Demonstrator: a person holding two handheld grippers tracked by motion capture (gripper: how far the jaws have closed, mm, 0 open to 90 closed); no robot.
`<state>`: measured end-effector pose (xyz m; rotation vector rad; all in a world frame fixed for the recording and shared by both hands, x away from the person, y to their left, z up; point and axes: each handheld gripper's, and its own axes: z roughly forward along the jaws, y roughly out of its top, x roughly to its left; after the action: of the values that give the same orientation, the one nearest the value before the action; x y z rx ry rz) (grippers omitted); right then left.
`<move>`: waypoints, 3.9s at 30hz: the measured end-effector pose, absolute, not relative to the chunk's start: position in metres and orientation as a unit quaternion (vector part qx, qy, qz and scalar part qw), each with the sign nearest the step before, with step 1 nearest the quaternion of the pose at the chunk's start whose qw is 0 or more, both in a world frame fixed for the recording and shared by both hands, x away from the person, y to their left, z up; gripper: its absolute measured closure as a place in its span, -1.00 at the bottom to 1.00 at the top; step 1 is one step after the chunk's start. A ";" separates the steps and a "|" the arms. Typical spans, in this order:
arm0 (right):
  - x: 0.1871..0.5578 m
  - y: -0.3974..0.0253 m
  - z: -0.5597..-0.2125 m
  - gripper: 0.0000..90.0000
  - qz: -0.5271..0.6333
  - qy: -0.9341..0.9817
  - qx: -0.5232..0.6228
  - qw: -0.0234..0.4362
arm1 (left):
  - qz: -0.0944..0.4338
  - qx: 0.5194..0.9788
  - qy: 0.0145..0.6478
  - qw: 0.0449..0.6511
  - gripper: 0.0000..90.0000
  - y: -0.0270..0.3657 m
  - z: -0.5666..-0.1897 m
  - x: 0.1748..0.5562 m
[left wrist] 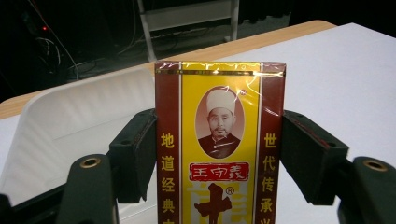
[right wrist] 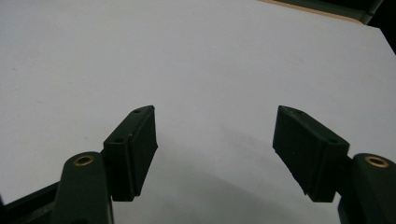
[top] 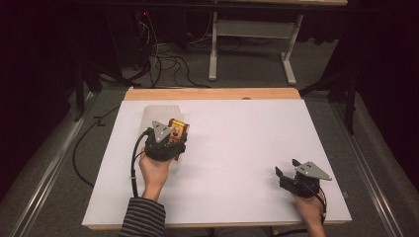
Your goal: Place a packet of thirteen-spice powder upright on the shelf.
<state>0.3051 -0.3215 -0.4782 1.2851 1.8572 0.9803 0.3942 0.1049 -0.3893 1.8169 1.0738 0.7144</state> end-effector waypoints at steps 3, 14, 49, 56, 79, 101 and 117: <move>0.305 -0.321 -0.478 -0.32 0.375 0.711 0.492 0.334 | 0.290 0.730 0.436 0.440 -0.28 0.109 -0.390 0.394; 0.305 -0.321 -0.478 -0.32 0.374 0.713 0.490 0.334 | 0.297 0.721 0.446 0.439 -0.28 0.120 -0.392 0.391; 0.306 -0.321 -0.478 -0.32 0.371 0.714 0.490 0.335 | 0.294 0.718 0.466 0.425 -0.28 0.139 -0.408 0.386; 0.306 -0.320 -0.478 -0.32 0.371 0.713 0.492 0.333 | 0.292 0.717 0.470 0.424 -0.28 0.143 -0.412 0.382; 0.306 -0.320 -0.478 -0.31 0.370 0.715 0.491 0.333 | 0.287 0.718 0.472 0.424 -0.28 0.146 -0.417 0.376; 0.306 -0.320 -0.478 -0.32 0.371 0.715 0.491 0.333 | 0.288 0.719 0.474 0.418 -0.28 0.151 -0.425 0.366; 0.306 -0.320 -0.478 -0.31 0.371 0.714 0.491 0.334 | 0.284 0.718 0.476 0.422 -0.34 0.155 -0.424 0.356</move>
<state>0.3055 -0.3203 -0.4784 1.2812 1.8655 0.9683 0.3556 0.1553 -0.4242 1.7977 1.1922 0.7112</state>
